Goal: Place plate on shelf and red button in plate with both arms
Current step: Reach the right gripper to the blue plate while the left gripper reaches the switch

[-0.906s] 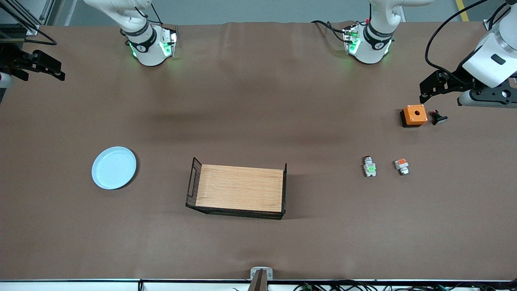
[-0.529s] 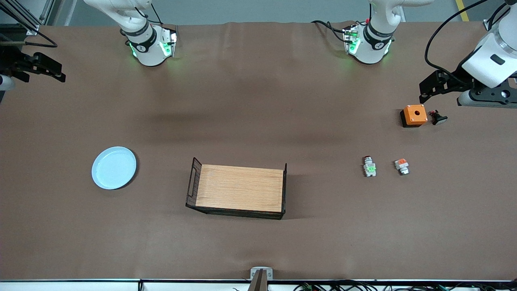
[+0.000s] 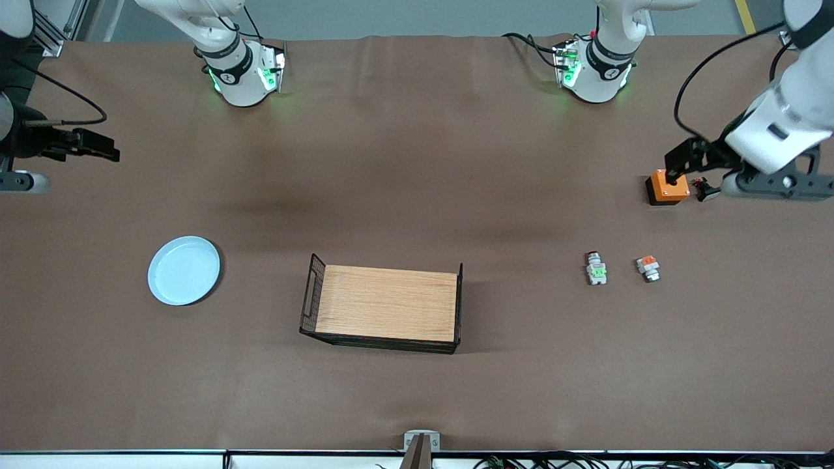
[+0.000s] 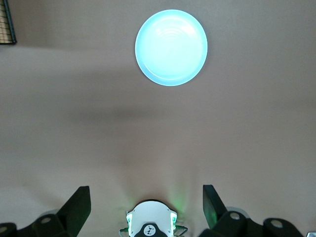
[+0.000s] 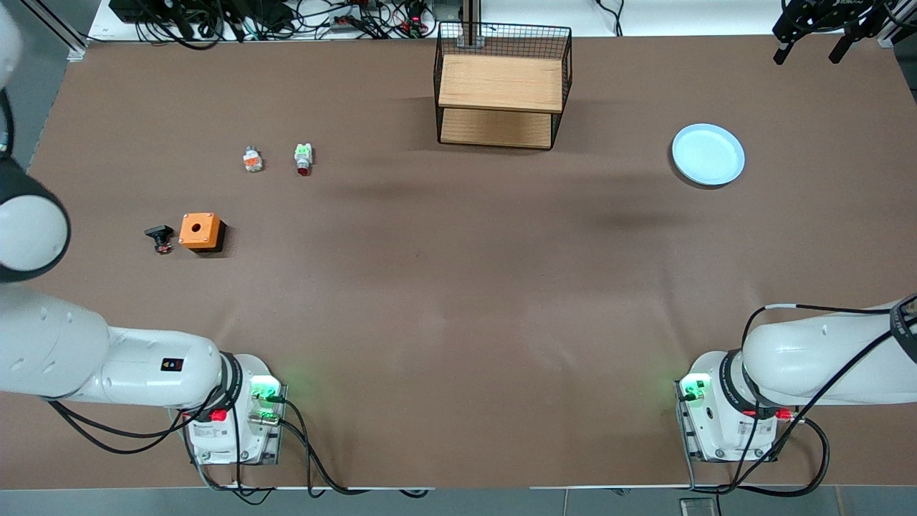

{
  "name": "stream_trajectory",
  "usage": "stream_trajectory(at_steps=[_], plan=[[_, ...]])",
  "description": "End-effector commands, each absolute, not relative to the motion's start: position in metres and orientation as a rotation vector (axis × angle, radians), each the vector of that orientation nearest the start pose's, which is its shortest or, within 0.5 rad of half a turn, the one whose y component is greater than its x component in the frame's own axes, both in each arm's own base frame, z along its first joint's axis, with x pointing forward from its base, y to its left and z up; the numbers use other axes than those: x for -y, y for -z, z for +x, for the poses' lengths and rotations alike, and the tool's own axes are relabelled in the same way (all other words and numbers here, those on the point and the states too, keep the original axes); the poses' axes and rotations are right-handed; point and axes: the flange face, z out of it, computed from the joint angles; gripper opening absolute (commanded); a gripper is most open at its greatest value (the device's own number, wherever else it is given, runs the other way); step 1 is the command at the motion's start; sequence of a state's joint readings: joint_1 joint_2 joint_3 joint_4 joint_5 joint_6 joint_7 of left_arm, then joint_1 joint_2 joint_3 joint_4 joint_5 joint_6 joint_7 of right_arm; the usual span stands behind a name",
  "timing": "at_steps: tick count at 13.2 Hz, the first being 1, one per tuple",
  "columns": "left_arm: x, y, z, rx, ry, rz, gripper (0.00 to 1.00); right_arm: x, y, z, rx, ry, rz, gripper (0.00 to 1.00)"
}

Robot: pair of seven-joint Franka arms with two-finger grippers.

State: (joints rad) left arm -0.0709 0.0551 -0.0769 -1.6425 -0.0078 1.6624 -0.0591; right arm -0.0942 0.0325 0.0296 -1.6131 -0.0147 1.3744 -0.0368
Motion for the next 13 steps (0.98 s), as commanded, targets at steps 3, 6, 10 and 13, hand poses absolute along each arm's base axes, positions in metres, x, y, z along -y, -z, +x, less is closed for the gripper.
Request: stream_trajectory(at_steps=[3,6,10,13], plan=[[0.081,-0.443,0.582,-0.131,0.049,-3.152,1.0,0.056,-0.535,0.559,-0.101,-0.538,-3.076,1.0],[0.078,-0.386,0.596,-0.119,0.03,-3.159,1.0,0.072,-0.509,0.567,-0.041,-0.593,-3.04,1.0],[0.085,-0.319,0.613,-0.126,0.048,-3.171,1.0,0.101,-0.448,0.582,0.004,-0.717,-2.97,1.0],[0.093,-0.281,0.617,-0.146,0.041,-3.175,1.0,0.115,-0.446,0.583,-0.027,-0.713,-2.973,1.0]])
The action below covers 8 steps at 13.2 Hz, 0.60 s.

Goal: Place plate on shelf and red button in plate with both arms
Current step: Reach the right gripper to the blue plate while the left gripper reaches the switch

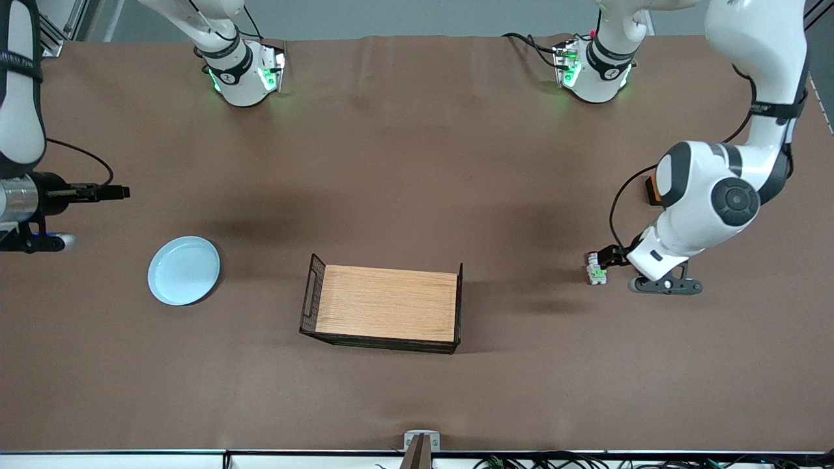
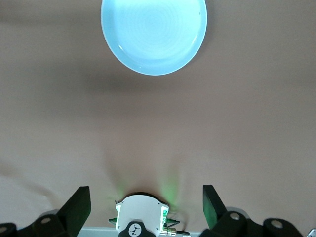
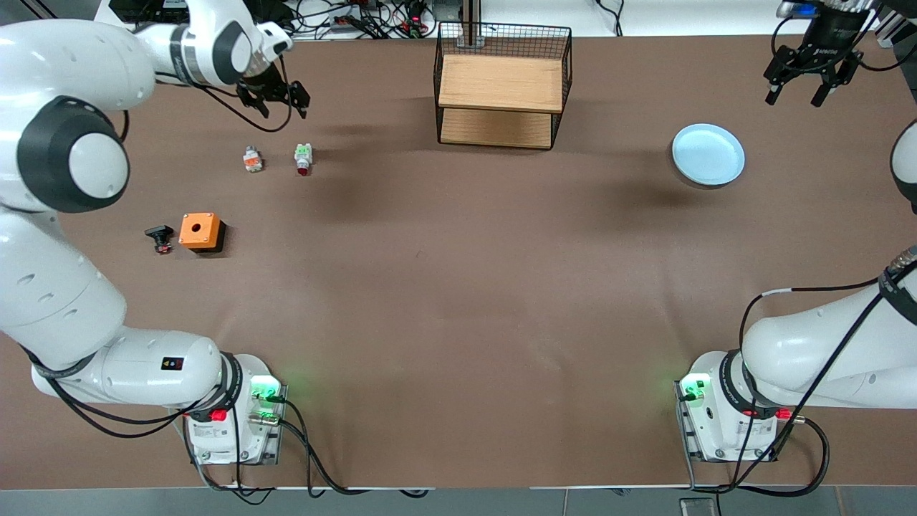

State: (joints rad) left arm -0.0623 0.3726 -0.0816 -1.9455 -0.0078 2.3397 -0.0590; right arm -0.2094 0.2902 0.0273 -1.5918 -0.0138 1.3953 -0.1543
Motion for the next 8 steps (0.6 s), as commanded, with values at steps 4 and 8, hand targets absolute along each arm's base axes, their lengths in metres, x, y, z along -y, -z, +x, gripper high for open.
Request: stream_trajectory(at_steps=[4,8], plan=[[0.1,-0.251,0.614,-0.165,0.016,-3.178,1.0,0.122,-0.429,0.597,-0.033,-0.679,-2.991,1.0],[0.1,-0.23,0.605,-0.184,0.007,-3.171,1.0,0.117,-0.386,0.625,0.069,-0.559,-3.009,1.0]])
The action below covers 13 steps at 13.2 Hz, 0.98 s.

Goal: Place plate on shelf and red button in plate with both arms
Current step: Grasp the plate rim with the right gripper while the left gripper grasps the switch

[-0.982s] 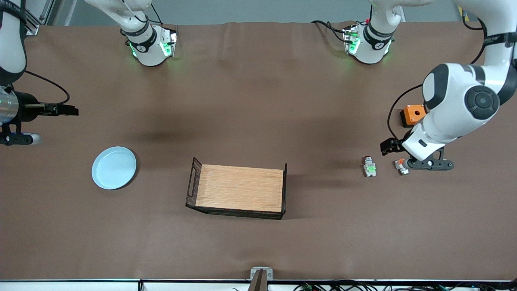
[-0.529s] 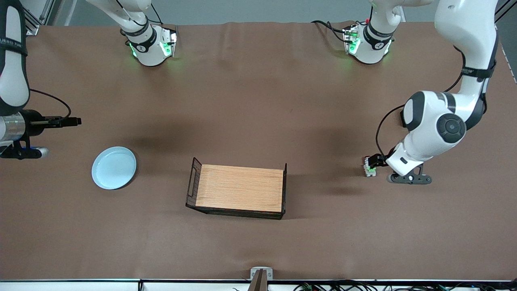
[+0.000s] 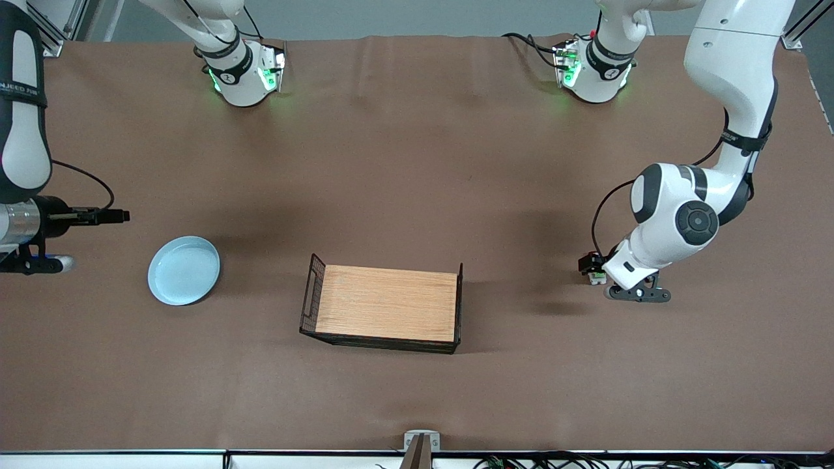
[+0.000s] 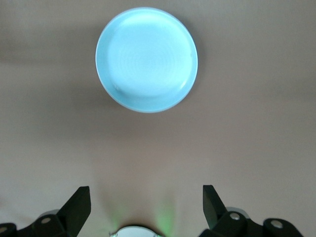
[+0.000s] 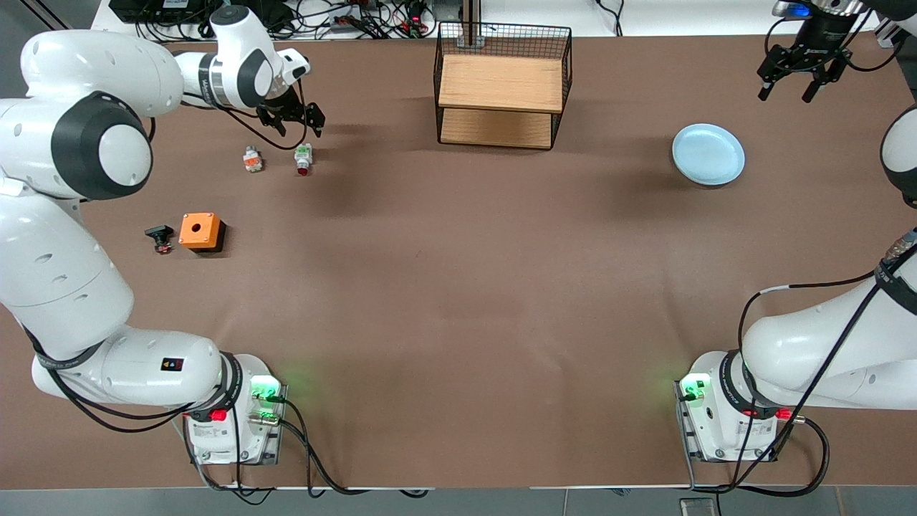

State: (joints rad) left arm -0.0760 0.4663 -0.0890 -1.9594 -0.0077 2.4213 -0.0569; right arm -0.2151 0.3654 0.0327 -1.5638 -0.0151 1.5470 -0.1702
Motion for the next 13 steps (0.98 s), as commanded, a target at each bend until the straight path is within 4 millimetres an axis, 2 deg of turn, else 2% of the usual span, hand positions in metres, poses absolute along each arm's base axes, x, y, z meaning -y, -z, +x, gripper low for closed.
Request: stream_trajectory(at_steps=[1,2,3,4,5,9,10,12,13], plan=[[0.099,-0.221,0.601,-0.184,-0.002,-3.17,1.0,0.12,-0.375,0.632,0.223,-0.507,-2.994,1.0],[0.099,-0.214,0.596,-0.184,0.014,-3.171,1.0,0.126,-0.36,0.638,0.35,-0.463,-2.972,1.0],[0.097,-0.209,0.592,-0.193,0.027,-3.171,1.0,0.137,-0.339,0.641,0.404,-0.449,-2.956,1.0],[0.097,-0.204,0.59,-0.21,0.025,-3.17,1.0,0.147,-0.317,0.644,0.41,-0.44,-2.951,1.0],[0.094,-0.2,0.588,-0.217,0.023,-3.169,1.0,0.154,-0.304,0.647,0.415,-0.417,-2.955,1.0],[0.093,-0.184,0.587,-0.244,0.017,-3.158,1.0,0.142,-0.258,0.652,0.474,-0.464,-2.944,1.0],[0.092,-0.18,0.587,-0.243,0.008,-3.157,1.0,0.136,-0.252,0.654,0.501,-0.468,-2.941,1.0],[0.088,-0.177,0.588,-0.252,0.005,-3.148,1.0,0.137,-0.247,0.655,0.52,-0.443,-2.938,1.0],[0.087,-0.176,0.589,-0.256,0.005,-3.146,1.0,0.139,-0.243,0.66,0.609,-0.387,-2.937,1.0]])
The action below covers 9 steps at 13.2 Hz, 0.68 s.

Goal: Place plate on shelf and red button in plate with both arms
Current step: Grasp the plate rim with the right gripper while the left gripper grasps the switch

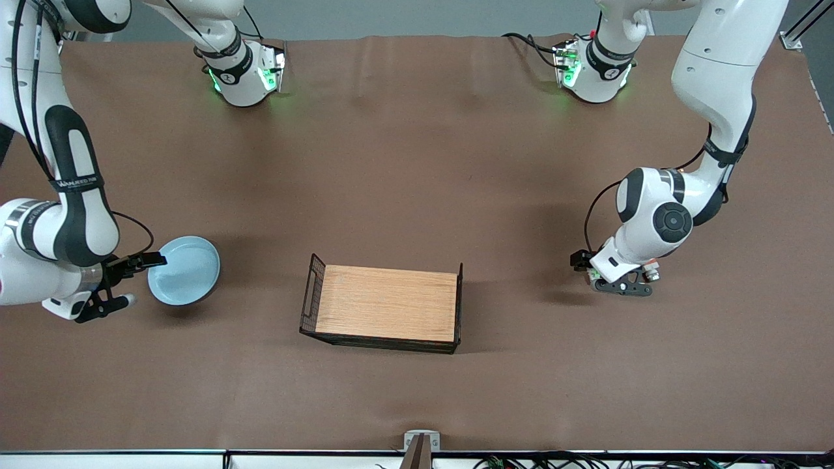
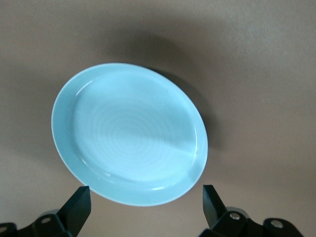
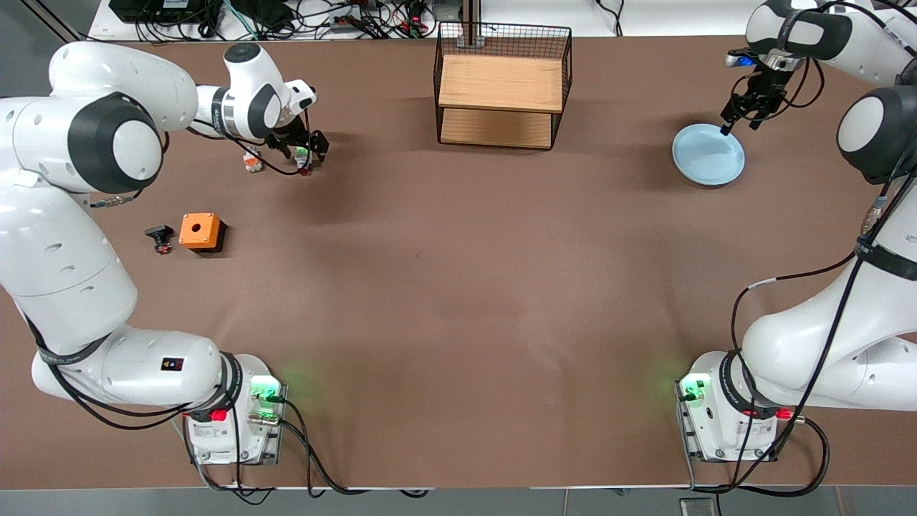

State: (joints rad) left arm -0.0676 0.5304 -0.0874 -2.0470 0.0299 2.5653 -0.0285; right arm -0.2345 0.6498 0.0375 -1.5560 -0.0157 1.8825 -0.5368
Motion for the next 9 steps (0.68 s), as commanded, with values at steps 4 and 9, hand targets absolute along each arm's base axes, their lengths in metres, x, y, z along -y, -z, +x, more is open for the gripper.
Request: stream_trajectory(at_steps=[4,9], plan=[[0.079,-0.176,0.589,-0.215,0.003,-3.149,0.76,0.164,-0.221,0.665,0.859,-0.266,-2.887,1.0],[0.083,-0.177,0.586,-0.182,-0.007,-3.151,0.12,0.174,-0.203,0.661,0.829,-0.248,-2.89,0.94]])
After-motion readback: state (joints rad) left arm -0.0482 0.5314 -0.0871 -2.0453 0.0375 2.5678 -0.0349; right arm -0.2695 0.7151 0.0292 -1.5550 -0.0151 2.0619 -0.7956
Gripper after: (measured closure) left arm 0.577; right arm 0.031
